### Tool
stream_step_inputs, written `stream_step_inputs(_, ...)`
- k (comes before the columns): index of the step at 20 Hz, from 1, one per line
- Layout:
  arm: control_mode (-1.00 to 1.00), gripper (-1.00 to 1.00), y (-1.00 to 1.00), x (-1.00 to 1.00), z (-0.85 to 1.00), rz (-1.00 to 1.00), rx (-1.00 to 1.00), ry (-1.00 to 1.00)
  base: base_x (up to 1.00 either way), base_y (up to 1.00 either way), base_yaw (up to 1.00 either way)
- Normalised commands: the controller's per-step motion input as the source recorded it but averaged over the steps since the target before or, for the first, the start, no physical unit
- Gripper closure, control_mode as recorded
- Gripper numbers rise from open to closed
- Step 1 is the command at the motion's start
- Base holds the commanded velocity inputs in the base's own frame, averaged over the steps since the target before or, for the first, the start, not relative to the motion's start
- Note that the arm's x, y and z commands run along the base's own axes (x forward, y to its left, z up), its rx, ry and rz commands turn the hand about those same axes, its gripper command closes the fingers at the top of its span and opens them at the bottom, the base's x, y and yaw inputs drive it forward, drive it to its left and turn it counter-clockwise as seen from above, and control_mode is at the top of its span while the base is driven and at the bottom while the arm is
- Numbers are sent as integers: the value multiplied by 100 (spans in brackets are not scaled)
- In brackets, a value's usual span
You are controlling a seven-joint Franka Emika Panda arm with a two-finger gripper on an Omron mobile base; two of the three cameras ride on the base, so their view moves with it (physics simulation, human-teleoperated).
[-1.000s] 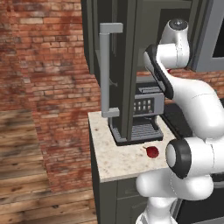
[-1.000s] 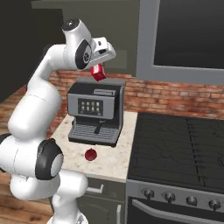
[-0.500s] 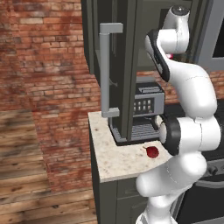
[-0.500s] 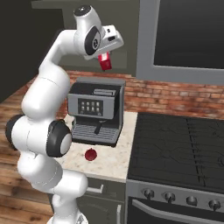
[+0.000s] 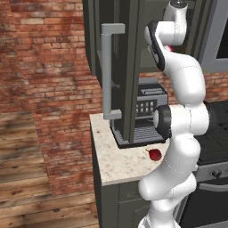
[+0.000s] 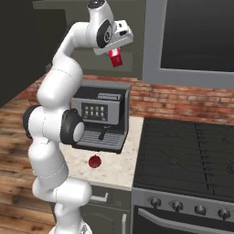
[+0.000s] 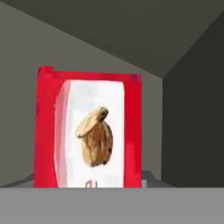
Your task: Pick the pear, boxed food from the counter and place them in the cabinet. Then close the cabinet.
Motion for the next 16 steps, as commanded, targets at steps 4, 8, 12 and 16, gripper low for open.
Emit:
stream_step_inputs(4,-100,100,0,53,-65,0,0,-11,0,0,0)
stream_step_inputs(8,-100,-100,0,19,-65,0,0,-21,0,0,0)
stream_step_inputs(12,-100,-100,0,0,-32,0,0,-30,0,0,0)
stream_step_inputs(16,-100,-100,0,-1,-19,0,0,-32,0,0,0)
